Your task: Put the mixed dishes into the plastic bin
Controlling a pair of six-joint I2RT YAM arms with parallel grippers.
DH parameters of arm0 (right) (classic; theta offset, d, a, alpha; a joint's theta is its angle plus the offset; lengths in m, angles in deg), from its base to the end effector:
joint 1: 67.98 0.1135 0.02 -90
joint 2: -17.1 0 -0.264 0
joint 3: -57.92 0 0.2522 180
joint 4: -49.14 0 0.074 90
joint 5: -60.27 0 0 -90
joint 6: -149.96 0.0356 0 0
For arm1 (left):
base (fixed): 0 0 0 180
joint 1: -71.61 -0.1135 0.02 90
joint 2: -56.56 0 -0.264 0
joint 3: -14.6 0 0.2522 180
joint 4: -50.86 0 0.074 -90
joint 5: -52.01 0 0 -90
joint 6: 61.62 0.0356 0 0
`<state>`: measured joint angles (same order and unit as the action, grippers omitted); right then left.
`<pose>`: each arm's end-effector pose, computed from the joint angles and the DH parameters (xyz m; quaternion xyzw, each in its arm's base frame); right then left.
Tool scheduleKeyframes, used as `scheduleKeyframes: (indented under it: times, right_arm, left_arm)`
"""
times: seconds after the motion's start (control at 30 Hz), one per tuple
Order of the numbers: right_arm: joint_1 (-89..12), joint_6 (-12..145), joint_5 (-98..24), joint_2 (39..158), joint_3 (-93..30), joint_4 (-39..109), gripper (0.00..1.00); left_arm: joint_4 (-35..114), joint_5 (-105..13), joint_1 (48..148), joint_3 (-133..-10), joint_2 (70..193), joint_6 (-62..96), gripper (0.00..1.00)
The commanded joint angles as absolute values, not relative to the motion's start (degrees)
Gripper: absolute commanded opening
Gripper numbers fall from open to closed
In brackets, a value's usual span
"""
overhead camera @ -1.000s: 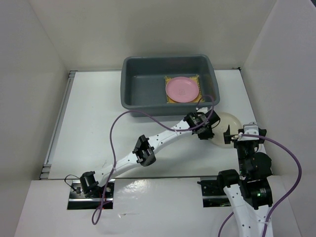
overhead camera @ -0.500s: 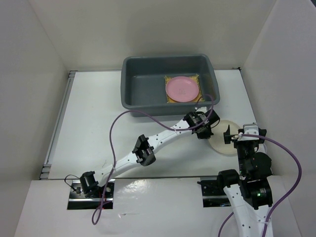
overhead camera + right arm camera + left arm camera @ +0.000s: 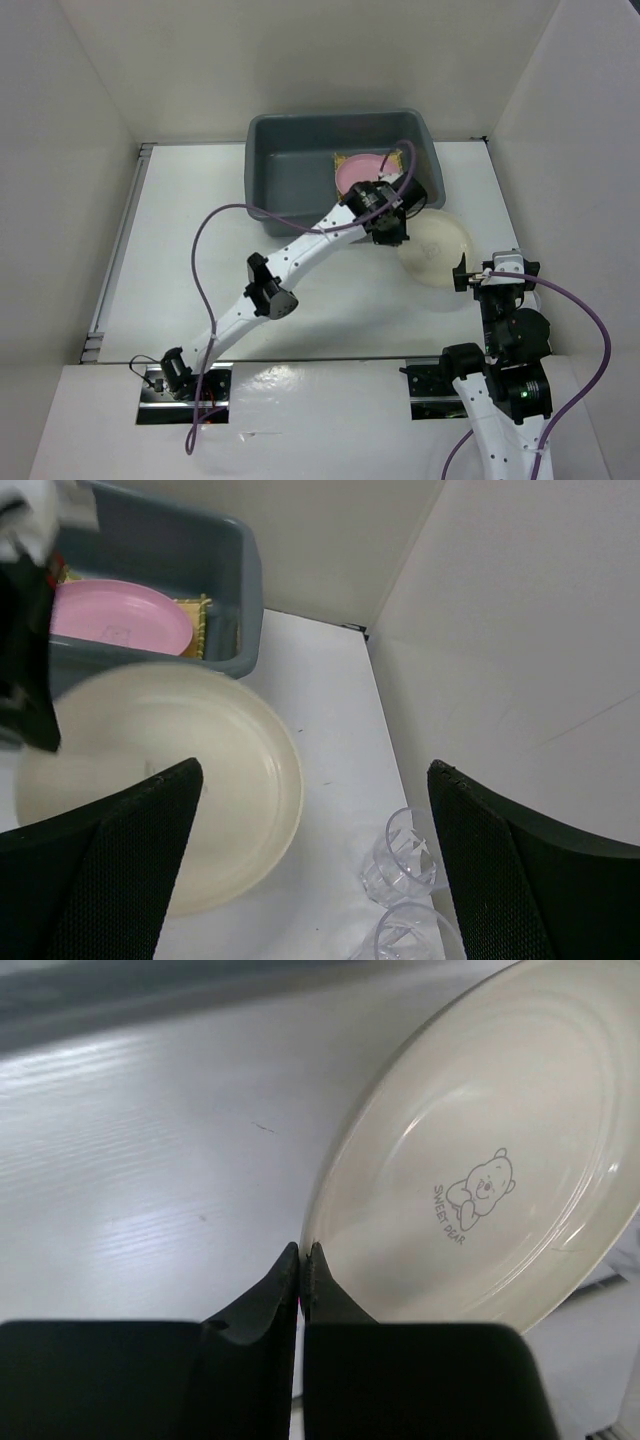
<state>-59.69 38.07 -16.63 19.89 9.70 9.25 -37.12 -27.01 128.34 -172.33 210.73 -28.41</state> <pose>0.0422 -0.0020 0.3165 -0.0923 0.6667 -0.1632 0.7214 0.2974 -0.4410 0.2755 -0.0291 0.9499 -0.1988 0.2394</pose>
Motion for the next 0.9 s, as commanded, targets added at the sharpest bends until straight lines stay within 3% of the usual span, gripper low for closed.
scheduleKeyframes:
  times: [0.0, 0.23, 0.43, 0.87]
  right_arm:
    - [-59.1, 38.95, -15.85, 19.65, 9.79, 12.0, 0.97]
    - [-59.1, 38.95, -15.85, 19.65, 10.31, 12.0, 0.97]
    - [-58.58, 38.95, -15.85, 19.65, 10.32, 12.0, 0.97]
    - [-54.99, 38.95, -14.18, 20.27, 10.32, 12.53, 0.97]
  left_arm:
    - [-37.08, -26.03, 128.21, -171.34, 200.01, -23.21, 0.0]
    - [-37.08, -34.91, 116.72, -178.45, 193.5, -18.46, 0.0]
    - [-33.14, -42.65, 102.39, -178.46, 196.21, -15.48, 0.0]
    - [-15.38, -47.05, 97.9, -178.46, 213.35, -17.41, 0.0]
